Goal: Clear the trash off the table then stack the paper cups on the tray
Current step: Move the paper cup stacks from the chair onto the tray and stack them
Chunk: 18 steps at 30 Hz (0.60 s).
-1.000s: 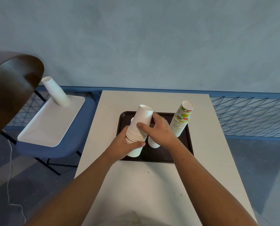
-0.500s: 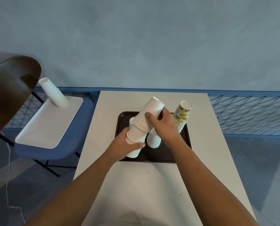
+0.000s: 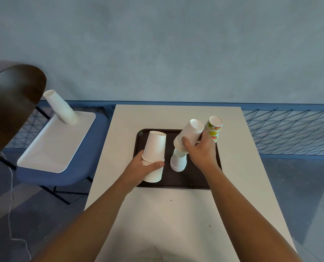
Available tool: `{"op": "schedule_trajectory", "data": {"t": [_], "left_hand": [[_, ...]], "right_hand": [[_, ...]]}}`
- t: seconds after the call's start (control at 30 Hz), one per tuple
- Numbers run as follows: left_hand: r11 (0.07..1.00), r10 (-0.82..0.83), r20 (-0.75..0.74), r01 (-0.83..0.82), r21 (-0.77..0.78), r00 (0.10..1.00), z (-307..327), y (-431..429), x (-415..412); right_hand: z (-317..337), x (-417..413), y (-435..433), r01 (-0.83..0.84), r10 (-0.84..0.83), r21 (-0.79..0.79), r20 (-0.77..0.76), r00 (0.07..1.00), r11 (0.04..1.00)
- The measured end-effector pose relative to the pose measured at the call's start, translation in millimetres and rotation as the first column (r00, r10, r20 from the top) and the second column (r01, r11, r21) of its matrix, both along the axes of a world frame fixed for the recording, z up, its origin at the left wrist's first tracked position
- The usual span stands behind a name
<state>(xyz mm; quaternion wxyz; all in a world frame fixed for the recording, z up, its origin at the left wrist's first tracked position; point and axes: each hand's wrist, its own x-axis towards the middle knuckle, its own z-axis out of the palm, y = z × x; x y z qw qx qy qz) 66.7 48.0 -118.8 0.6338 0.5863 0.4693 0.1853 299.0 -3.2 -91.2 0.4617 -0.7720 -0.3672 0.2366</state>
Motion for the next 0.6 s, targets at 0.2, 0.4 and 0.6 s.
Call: {"op": "schedule_trajectory", "data": {"t": [0.2, 0.4, 0.6], "left_hand": [[1.0, -0.015, 0.021, 0.015, -0.006, 1.0, 5, 2, 4], [0.998, -0.063, 0.027, 0.063, -0.004, 0.998, 6, 2, 8], [0.998, -0.057, 0.007, 0.057, 0.012, 0.998, 10, 2, 9]], "right_hand": [[-44, -6, 3, -0.123, 0.135, -0.118, 0.1, 0.986, 0.985], [-75, -9, 7, -0.163, 0.192, -0.23, 0.11, 0.975, 0.959], [-84, -4, 9, -0.221, 0.262, -0.357, 0.069, 0.963, 0.907]]}}
